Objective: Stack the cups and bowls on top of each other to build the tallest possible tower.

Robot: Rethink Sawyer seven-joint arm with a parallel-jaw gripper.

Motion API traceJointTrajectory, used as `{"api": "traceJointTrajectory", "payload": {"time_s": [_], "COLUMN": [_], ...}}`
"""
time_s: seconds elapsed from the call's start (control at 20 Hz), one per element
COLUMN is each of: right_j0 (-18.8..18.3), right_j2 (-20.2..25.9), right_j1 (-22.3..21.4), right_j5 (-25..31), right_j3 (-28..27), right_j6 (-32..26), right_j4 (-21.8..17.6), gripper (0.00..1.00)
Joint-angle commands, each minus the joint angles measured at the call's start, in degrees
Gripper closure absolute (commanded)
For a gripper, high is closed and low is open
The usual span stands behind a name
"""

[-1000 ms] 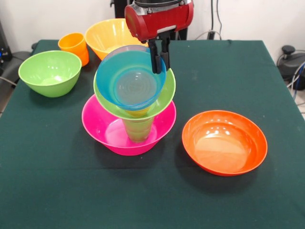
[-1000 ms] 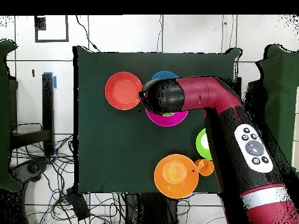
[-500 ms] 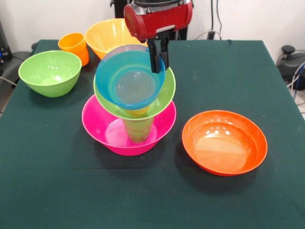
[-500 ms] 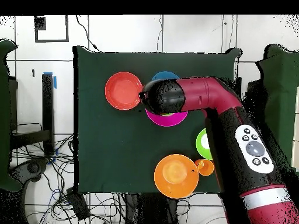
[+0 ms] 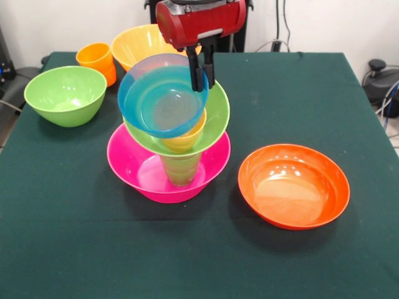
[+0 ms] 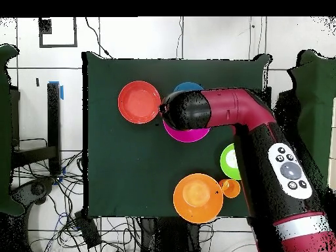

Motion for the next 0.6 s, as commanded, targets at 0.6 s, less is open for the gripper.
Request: {"api": "traceJointTrajectory", "payload": {"time_s": [0.6], "right_j0": [1.0], "right_j2": [-1.0], "right_j1": [-0.6], "right_j5": [-0.3], "right_j3": [5.1], "right_j6": [-2.1], "right_j4": [-3.8], "gripper": [1.0]}}
